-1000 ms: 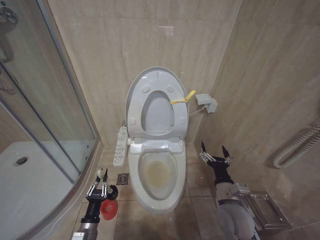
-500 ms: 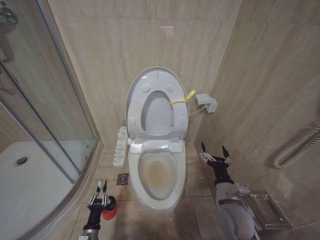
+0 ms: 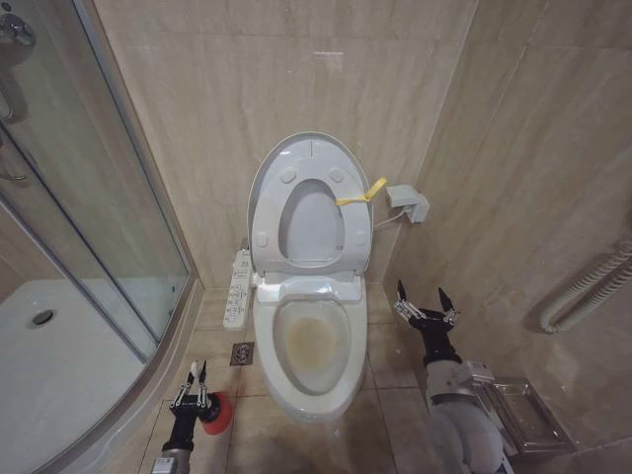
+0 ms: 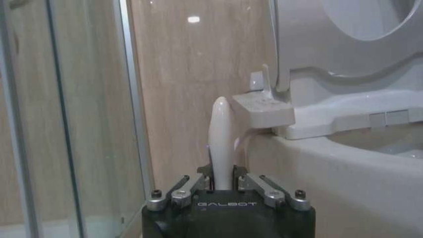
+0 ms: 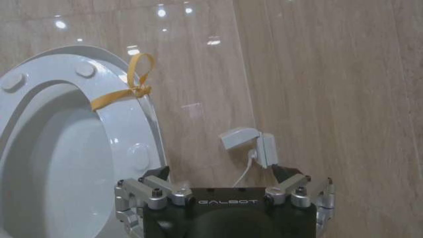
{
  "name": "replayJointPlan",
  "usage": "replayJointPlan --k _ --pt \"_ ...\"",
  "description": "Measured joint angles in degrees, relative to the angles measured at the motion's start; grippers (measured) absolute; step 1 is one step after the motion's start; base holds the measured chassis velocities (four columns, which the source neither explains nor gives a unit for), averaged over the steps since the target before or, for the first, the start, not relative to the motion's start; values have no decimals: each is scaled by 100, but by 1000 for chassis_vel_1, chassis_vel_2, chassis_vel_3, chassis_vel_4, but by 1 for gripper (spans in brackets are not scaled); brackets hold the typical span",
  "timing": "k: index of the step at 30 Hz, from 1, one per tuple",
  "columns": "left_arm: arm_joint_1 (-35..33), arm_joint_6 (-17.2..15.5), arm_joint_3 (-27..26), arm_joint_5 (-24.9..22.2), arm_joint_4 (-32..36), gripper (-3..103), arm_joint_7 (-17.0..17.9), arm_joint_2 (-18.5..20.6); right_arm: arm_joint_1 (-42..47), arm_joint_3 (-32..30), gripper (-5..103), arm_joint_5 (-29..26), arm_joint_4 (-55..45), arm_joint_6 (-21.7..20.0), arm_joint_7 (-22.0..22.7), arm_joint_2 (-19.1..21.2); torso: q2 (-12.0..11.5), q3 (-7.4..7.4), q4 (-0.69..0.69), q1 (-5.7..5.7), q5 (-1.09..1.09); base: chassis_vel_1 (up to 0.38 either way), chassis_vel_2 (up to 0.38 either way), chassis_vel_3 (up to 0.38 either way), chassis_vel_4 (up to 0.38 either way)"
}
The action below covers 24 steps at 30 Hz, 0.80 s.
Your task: Open the toilet lid, clean the toilet bowl with a toilet brush, close the toilet lid, and flush.
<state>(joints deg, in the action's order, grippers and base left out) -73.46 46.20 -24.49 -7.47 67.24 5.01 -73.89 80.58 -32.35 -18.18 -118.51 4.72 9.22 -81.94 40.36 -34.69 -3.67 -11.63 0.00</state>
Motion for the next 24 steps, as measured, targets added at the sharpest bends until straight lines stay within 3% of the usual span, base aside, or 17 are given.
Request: replayJointPlan --k 24 --pt "864 58 296 8 -1359 18 -192 -108 0 0 100 0 0 0 0 0 0 0 0 0 0 0 0 0 0"
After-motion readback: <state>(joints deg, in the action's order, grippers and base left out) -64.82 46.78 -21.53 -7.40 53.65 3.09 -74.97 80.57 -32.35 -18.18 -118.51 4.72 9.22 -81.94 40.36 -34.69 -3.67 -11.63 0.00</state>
